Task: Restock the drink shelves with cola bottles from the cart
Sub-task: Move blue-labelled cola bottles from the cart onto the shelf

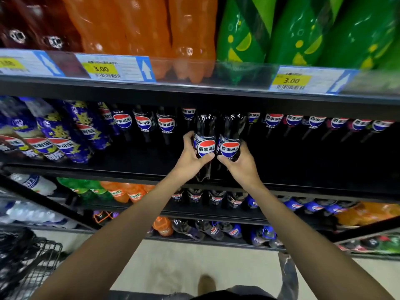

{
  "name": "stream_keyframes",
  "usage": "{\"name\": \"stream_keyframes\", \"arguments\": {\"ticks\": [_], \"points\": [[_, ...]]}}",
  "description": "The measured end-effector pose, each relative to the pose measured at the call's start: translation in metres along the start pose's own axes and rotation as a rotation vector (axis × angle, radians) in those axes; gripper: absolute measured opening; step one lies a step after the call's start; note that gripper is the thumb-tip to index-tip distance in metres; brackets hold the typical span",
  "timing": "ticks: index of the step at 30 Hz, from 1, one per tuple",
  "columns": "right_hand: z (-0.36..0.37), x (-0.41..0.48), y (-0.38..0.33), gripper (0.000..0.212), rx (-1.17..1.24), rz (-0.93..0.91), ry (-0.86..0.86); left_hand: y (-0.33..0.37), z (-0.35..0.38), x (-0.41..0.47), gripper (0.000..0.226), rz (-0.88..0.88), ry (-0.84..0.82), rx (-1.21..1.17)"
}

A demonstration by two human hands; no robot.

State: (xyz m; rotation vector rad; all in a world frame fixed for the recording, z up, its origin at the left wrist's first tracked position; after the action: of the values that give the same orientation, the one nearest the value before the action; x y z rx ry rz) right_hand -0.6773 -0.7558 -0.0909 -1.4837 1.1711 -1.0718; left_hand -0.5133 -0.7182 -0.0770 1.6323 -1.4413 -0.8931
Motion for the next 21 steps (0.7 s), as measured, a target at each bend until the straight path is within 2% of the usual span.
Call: {"name": "stream_keyframes", "arguments": {"ticks": [14, 21], "points": [[0.011, 0.0, 0.0, 0.066, -0.017, -0.017, -0.064, -0.008, -0.024, 0.01, 0.082, 0.088, 0.044, 0.166], [0.01, -0.008, 0.018, 0.076, 0.026, 0.037, -0.069, -0.024, -0.01, 0.004, 0.083, -0.018, 0.147, 0.089]]}}
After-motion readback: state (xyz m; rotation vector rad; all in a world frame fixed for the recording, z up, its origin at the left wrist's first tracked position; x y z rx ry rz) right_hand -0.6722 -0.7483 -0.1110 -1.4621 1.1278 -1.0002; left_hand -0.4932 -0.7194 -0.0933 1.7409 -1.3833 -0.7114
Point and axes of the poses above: each hand's wrist, its own x-axis towards the middle knuckle, its own z-axis out of the palm, y = z × x, the point moved 4 cm from there along x, towards the middle knuckle, and after that the axes turned 13 degrees about x, right-handed, at the moved point
